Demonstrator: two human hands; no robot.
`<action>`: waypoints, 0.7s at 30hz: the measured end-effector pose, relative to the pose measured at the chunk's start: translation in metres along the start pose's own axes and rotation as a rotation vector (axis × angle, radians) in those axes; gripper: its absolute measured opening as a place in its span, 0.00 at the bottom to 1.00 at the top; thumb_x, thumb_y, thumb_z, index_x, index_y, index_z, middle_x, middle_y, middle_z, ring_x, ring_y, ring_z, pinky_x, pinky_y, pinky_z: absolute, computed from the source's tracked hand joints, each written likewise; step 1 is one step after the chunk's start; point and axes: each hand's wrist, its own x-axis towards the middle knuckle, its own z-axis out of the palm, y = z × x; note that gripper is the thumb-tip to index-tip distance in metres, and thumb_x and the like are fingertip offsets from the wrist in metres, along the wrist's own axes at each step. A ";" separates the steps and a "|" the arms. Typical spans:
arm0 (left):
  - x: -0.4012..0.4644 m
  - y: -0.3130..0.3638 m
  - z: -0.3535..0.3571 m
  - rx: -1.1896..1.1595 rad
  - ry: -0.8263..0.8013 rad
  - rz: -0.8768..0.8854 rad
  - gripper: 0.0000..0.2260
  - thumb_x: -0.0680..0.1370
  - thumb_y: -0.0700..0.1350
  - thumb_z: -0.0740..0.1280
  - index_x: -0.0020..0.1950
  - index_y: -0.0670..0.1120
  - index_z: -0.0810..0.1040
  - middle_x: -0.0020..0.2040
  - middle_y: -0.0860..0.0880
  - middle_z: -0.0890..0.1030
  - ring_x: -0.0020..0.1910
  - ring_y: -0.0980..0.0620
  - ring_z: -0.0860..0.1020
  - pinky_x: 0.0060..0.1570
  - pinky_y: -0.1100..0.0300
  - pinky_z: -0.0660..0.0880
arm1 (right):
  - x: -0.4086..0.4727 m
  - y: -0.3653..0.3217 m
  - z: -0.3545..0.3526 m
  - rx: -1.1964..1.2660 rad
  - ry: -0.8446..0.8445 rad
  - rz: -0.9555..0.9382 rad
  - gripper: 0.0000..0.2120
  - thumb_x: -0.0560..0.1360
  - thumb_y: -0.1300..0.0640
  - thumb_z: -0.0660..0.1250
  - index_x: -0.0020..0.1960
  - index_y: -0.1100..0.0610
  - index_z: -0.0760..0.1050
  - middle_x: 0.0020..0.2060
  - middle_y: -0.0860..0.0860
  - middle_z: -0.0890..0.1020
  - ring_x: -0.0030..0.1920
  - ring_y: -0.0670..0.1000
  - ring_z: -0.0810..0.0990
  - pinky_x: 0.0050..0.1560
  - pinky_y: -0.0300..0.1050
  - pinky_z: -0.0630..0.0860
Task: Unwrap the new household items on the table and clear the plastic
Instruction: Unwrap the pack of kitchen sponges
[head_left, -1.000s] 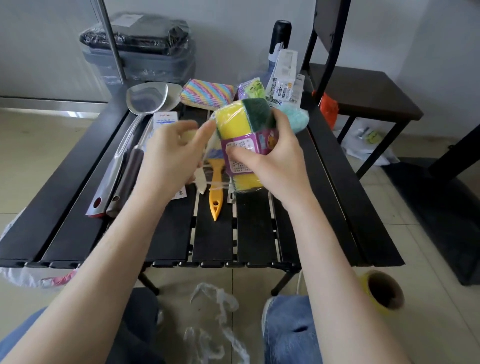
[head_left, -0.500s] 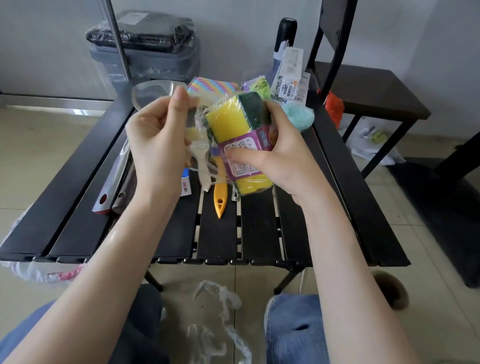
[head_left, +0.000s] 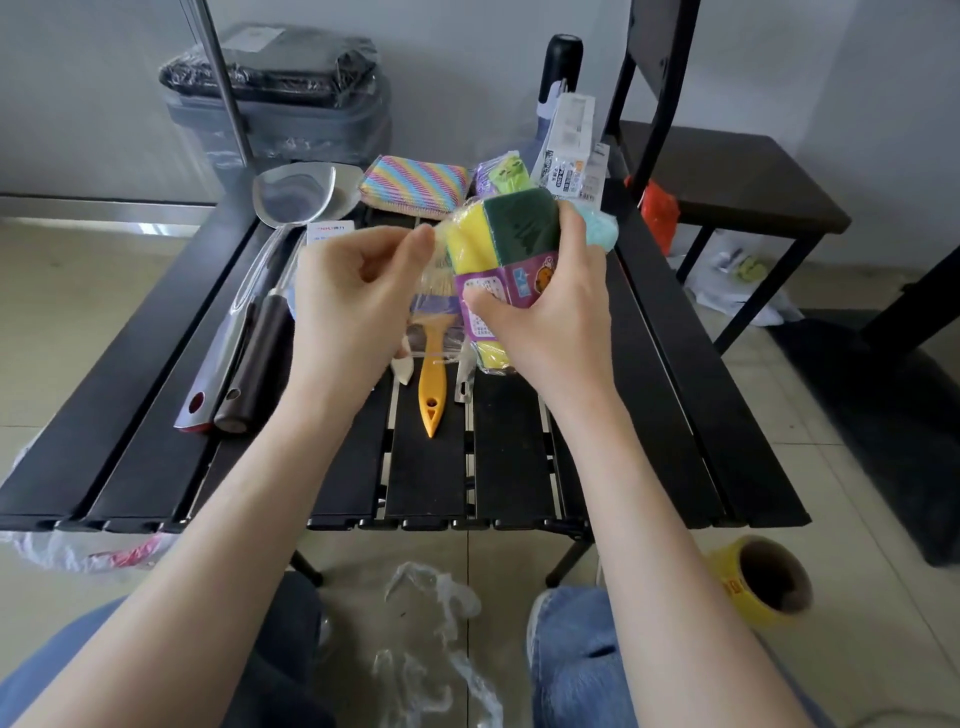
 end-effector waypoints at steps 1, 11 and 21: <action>-0.002 0.002 0.002 -0.017 0.031 0.058 0.10 0.80 0.43 0.65 0.40 0.44 0.82 0.27 0.37 0.73 0.24 0.52 0.66 0.23 0.54 0.64 | 0.000 -0.002 0.001 0.004 0.005 0.004 0.43 0.65 0.43 0.70 0.75 0.49 0.55 0.56 0.49 0.66 0.59 0.56 0.73 0.54 0.59 0.77; -0.019 0.016 0.011 0.020 -0.181 0.142 0.07 0.80 0.45 0.65 0.51 0.47 0.82 0.29 0.41 0.75 0.27 0.51 0.69 0.28 0.61 0.66 | 0.007 0.004 -0.007 0.121 0.024 0.109 0.42 0.67 0.46 0.74 0.75 0.52 0.57 0.59 0.53 0.69 0.58 0.52 0.73 0.53 0.49 0.77; -0.008 0.007 -0.002 0.232 -0.489 -0.019 0.10 0.79 0.49 0.64 0.42 0.46 0.77 0.33 0.61 0.76 0.34 0.63 0.73 0.35 0.73 0.67 | 0.019 0.016 -0.028 0.360 0.164 0.244 0.38 0.66 0.49 0.77 0.71 0.50 0.63 0.60 0.48 0.74 0.54 0.42 0.75 0.43 0.31 0.70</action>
